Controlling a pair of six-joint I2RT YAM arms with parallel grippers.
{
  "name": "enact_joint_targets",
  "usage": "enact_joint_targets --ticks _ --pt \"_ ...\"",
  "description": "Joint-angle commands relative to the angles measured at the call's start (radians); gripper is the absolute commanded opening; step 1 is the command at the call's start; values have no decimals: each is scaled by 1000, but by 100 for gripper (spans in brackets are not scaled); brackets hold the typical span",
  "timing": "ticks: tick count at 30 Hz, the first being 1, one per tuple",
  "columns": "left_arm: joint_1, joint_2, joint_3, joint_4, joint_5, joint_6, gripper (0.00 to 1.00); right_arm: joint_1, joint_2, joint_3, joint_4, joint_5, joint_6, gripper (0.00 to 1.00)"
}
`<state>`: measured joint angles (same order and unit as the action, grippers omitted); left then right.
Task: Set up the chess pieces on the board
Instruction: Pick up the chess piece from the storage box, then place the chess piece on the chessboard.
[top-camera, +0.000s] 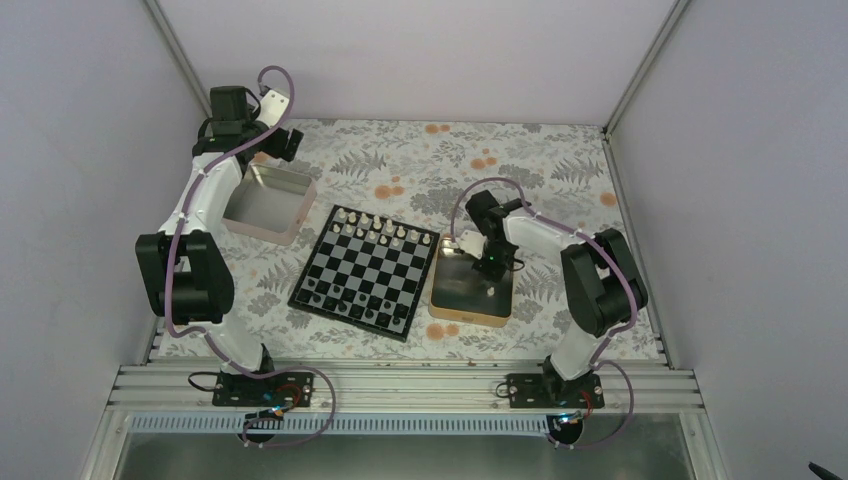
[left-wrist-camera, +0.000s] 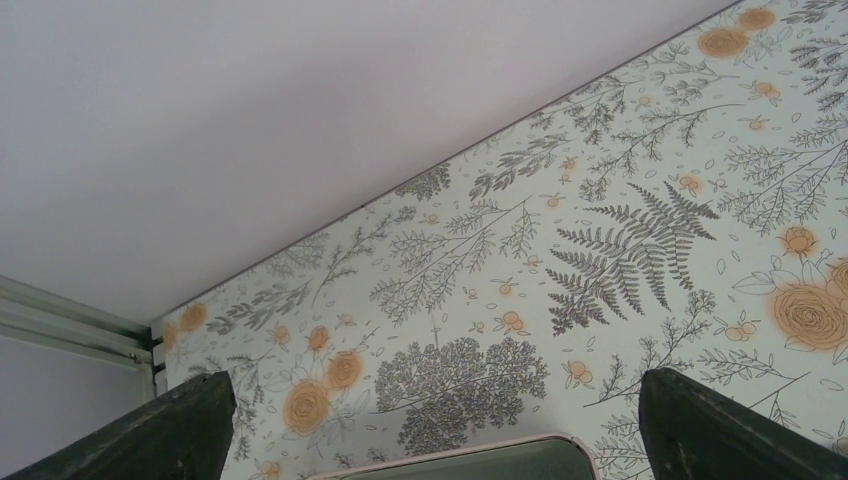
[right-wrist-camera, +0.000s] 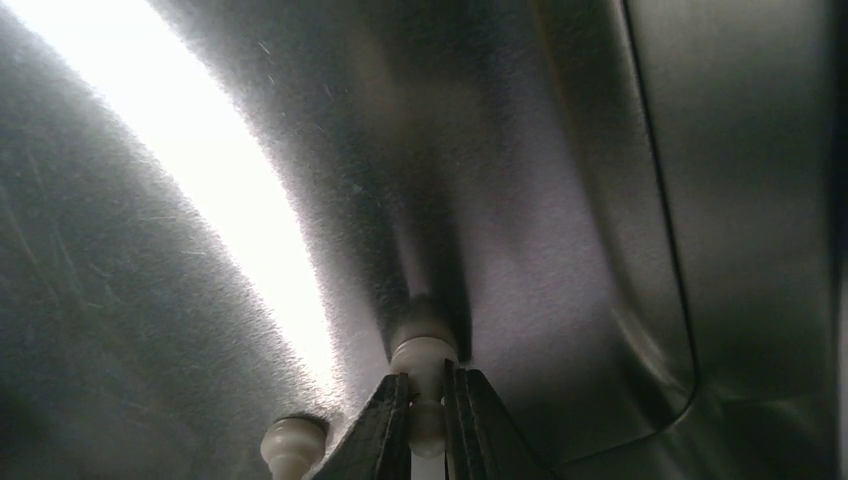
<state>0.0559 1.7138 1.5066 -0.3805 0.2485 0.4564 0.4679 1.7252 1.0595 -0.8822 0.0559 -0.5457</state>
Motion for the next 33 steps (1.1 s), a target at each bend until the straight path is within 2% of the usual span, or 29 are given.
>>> enact_joint_targets --ticks 1,11,24,33 --pt "-2 1 11 2 23 4 100 -8 -21 62 -29 -40 0 7" --pt "-2 -3 13 0 33 5 100 87 24 354 -204 -36 -14 7" --pt "-3 -12 13 -5 45 5 100 259 301 733 -253 -33 -76 7" --pt "-2 -15 9 -3 49 7 100 297 436 809 -248 -53 -113 7"
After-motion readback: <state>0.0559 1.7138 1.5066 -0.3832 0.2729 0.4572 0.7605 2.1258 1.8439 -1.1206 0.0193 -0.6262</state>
